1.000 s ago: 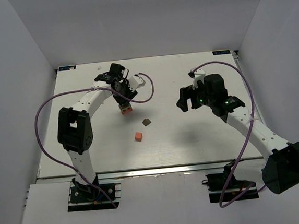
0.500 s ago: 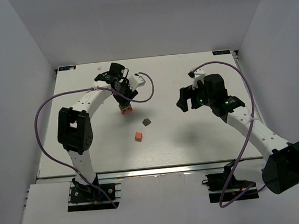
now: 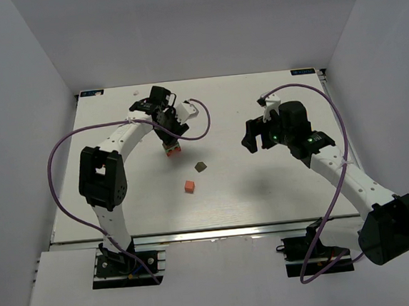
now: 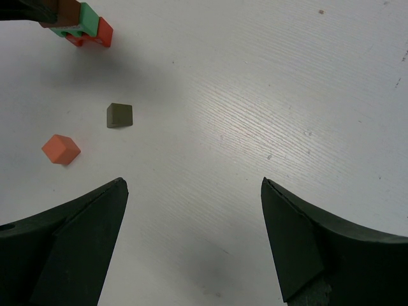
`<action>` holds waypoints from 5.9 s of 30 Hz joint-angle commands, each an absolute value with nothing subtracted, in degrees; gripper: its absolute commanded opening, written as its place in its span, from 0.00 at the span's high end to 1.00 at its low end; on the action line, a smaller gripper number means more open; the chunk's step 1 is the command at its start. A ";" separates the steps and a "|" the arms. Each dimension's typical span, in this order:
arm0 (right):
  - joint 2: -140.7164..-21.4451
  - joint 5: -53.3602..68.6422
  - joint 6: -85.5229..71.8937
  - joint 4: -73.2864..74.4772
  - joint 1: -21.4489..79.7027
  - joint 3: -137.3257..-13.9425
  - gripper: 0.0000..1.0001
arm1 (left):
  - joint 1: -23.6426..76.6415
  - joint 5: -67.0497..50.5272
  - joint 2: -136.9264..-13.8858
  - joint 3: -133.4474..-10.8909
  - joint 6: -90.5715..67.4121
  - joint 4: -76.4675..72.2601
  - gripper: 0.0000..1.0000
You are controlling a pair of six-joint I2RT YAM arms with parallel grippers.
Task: Build the wood block tower
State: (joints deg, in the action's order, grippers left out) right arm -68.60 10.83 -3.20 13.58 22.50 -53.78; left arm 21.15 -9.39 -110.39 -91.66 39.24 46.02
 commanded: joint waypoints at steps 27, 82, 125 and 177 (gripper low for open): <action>-67.32 10.72 -2.37 12.13 22.32 -53.88 0.11 | 20.92 -13.17 -107.67 -90.97 43.06 48.77 0.33; -68.12 11.07 -2.02 12.66 22.33 -54.84 0.11 | 20.92 -8.62 -108.98 -89.30 43.95 44.30 0.36; -68.91 11.51 -2.11 12.66 22.32 -55.46 0.11 | 20.92 -9.49 -108.98 -91.23 47.81 44.03 0.36; -56.08 -6.59 -18.72 10.99 22.06 -42.54 0.11 | 45.44 9.40 -79.19 -60.49 -29.80 43.07 0.02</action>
